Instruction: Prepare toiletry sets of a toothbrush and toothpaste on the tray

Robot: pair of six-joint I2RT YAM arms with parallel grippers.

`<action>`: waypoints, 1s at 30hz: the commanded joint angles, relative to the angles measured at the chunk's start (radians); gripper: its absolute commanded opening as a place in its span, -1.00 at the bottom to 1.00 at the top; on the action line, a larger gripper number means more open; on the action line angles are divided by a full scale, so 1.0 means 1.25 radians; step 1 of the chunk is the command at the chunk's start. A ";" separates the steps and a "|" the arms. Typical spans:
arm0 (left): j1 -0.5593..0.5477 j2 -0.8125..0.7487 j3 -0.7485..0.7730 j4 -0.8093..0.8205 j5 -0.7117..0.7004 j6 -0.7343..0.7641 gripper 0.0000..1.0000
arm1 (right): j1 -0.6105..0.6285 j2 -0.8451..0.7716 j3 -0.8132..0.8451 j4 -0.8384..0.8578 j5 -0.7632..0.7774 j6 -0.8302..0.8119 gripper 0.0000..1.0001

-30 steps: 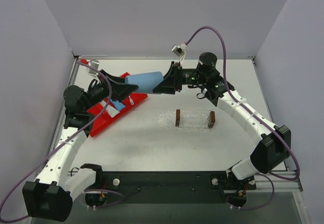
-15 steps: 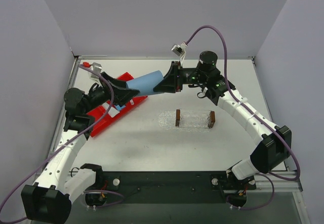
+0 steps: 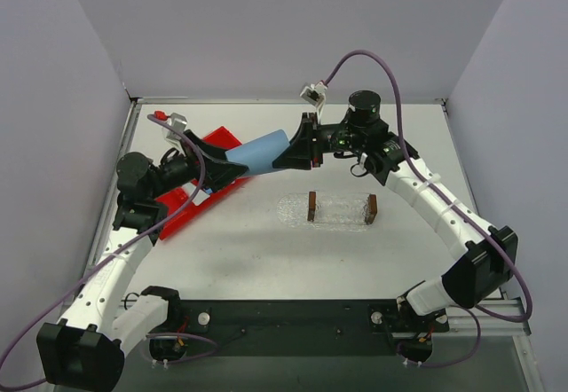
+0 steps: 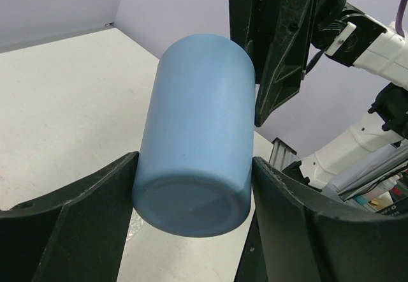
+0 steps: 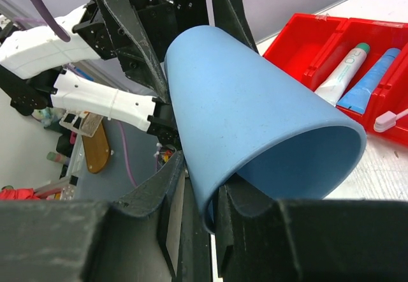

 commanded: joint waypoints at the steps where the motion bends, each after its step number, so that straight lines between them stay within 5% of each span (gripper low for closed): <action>1: 0.016 -0.007 0.011 -0.025 -0.082 0.029 0.63 | -0.003 -0.061 0.036 -0.058 -0.011 -0.093 -1.00; 16: 0.021 -0.011 0.032 -0.067 -0.090 0.057 0.79 | -0.009 -0.050 0.079 -0.264 0.095 -0.245 -1.00; 30: 0.047 0.005 0.174 -0.486 -0.288 0.428 0.79 | 0.060 0.034 0.166 -0.546 0.487 -0.510 -1.00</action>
